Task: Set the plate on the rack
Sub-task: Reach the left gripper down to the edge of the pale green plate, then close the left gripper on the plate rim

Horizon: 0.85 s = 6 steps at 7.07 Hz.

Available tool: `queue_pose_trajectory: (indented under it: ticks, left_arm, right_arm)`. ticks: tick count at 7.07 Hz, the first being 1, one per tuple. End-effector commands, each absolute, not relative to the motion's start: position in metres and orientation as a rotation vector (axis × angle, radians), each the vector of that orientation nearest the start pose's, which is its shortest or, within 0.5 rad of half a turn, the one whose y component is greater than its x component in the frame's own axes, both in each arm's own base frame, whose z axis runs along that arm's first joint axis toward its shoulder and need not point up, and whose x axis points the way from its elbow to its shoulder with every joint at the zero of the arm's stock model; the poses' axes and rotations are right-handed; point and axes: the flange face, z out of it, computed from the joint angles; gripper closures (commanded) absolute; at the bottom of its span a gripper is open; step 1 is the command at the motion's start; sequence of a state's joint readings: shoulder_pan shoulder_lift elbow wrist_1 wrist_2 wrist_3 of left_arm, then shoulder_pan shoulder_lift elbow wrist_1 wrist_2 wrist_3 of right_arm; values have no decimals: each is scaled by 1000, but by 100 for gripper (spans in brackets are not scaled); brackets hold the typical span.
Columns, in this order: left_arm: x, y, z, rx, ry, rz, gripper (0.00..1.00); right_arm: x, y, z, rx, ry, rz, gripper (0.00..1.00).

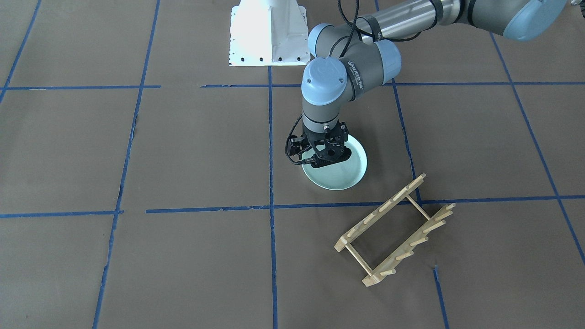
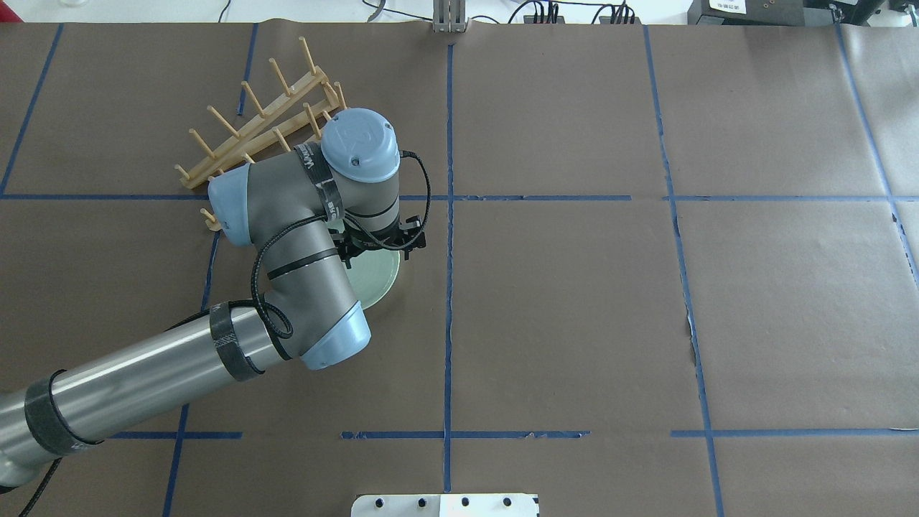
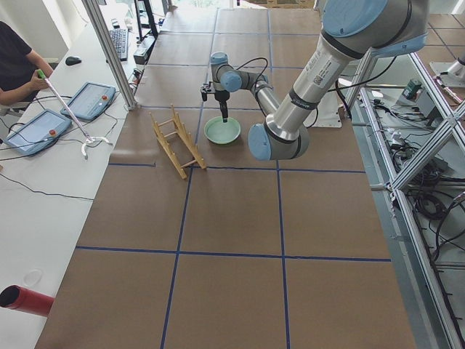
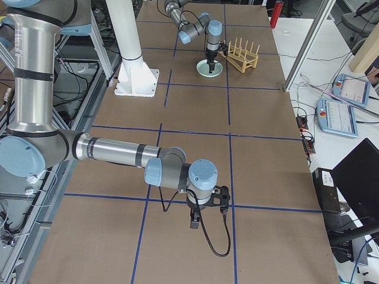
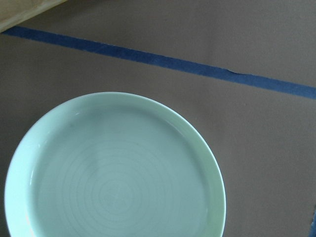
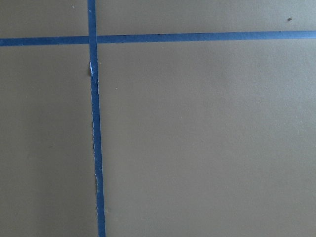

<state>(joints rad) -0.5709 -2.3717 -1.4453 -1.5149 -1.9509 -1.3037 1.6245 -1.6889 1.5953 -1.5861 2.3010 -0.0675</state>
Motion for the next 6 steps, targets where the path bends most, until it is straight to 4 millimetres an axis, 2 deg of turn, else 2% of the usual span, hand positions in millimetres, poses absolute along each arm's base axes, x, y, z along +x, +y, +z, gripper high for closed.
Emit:
queue_pose_trajectory:
  ticks: [1,3,6]
  left_arm:
    - [590,-485,238,-45,718,-167,18]
    - [589,-488,236,-24,728,-169,33]
    - [592,-493,240,7,747,-170,34]
  right_arm:
    - [90,-427,706,-60,-734,27,0]
    - [90,-427,706,-60,-734,27,0]
    - [90,-427,706,-60,-734,27,0]
